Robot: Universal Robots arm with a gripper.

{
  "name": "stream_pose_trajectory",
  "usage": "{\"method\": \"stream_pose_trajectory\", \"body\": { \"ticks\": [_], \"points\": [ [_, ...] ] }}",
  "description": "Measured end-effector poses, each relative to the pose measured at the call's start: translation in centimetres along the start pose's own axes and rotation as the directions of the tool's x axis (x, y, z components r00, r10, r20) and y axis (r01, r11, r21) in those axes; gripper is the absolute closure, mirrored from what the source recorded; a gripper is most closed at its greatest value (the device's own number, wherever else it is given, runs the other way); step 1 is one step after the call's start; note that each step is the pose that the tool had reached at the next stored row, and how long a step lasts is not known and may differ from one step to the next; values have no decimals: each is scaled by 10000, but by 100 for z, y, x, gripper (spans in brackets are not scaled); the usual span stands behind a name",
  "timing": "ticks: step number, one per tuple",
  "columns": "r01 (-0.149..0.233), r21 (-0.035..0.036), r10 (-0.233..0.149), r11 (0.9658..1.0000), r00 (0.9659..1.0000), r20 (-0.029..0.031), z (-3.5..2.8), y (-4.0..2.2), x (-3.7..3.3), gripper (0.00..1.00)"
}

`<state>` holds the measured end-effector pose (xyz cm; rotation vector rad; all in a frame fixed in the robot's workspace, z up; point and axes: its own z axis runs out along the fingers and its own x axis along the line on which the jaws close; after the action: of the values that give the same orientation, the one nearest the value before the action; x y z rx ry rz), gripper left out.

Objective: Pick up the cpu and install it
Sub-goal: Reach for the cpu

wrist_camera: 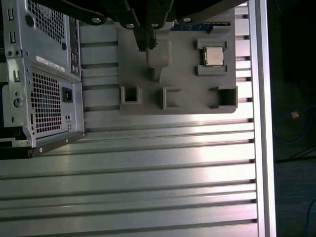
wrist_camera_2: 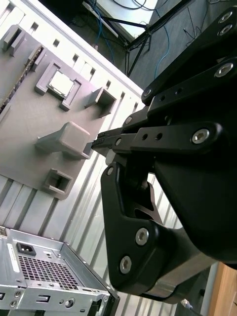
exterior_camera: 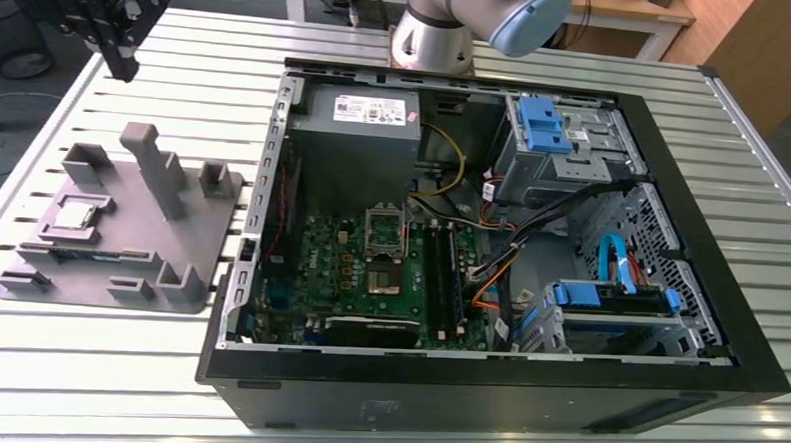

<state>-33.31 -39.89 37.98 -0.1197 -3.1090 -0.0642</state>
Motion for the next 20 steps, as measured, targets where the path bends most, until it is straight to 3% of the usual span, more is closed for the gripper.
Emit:
{"method": "stream_pose_trajectory", "body": {
  "ticks": [20],
  "points": [
    [0, 0, 0, 10000, 10000, 0, 21, -10, 124, 89]
  ]
}}
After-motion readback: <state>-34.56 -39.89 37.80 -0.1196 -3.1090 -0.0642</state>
